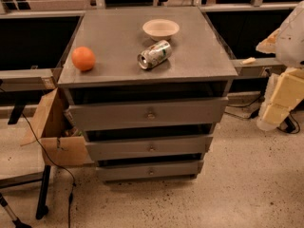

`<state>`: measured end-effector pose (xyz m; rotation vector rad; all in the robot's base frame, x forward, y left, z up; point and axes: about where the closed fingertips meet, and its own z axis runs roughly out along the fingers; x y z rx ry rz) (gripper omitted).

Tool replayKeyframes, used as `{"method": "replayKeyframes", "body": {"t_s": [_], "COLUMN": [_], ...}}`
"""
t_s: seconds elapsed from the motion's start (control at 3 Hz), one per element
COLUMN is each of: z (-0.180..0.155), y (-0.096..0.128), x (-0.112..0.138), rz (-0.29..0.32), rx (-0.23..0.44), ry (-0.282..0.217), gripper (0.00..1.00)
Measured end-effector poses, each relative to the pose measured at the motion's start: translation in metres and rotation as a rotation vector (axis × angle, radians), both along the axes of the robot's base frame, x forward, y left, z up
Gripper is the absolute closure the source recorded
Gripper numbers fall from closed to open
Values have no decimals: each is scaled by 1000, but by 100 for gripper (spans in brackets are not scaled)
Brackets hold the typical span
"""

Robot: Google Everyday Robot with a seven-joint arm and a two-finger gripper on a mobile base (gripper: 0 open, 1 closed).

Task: Open top drawer

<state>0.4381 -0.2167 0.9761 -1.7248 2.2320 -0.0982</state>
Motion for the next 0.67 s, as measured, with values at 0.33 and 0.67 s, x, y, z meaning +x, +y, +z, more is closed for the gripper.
{"method": "replayKeyframes", "body": {"t_s": [0.33, 0.67], "z": [-6, -44], "y": [9, 48], "x": [2, 6], "rz": [9, 13], "rx": [12, 81], "ry": [-15, 8], "gripper": [0, 0]}}
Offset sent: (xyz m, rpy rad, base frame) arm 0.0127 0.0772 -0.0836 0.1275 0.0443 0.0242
